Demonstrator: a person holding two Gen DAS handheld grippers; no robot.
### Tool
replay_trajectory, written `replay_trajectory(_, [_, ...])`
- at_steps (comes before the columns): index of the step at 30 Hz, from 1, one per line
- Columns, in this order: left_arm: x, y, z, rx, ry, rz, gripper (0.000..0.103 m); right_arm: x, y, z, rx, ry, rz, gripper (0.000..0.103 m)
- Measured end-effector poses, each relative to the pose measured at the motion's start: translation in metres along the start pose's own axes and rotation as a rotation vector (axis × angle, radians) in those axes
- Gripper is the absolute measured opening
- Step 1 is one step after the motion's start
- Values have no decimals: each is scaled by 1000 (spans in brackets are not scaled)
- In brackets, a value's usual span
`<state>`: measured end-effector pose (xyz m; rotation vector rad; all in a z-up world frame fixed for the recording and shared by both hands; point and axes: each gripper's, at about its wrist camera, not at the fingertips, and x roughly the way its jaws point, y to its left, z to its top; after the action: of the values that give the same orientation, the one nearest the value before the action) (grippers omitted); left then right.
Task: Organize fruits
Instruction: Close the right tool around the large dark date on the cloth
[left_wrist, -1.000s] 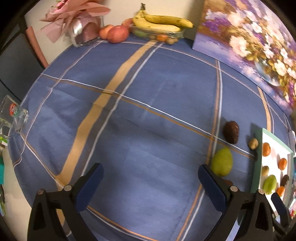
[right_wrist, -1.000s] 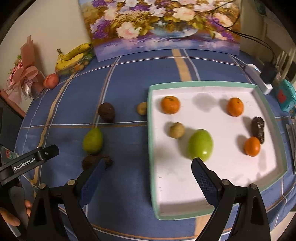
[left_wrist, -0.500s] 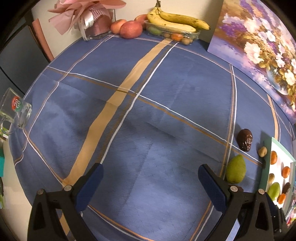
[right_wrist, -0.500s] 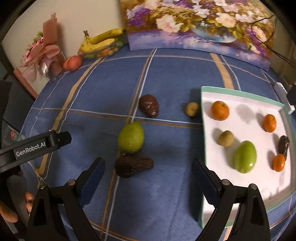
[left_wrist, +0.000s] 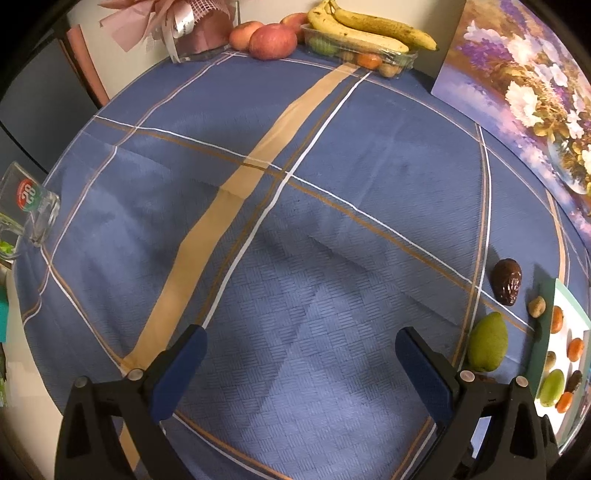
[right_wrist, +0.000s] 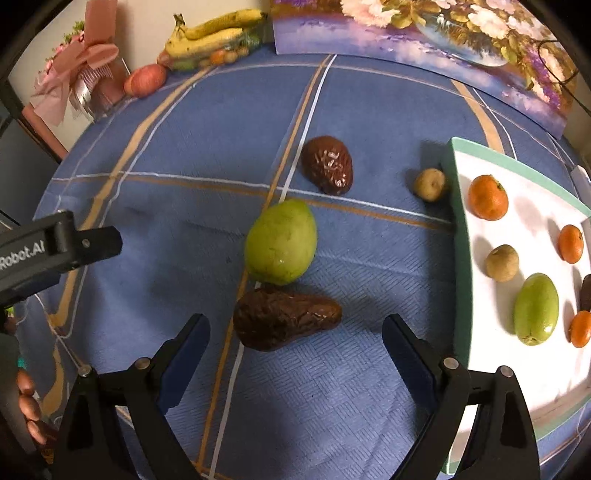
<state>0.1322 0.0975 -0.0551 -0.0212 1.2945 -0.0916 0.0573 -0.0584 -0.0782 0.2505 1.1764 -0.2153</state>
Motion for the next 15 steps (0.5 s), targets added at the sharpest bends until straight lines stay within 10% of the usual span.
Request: replay_trajectory(15, [4, -3, 1, 19, 4, 12, 103, 1, 18, -1, -79, -9, -4, 90])
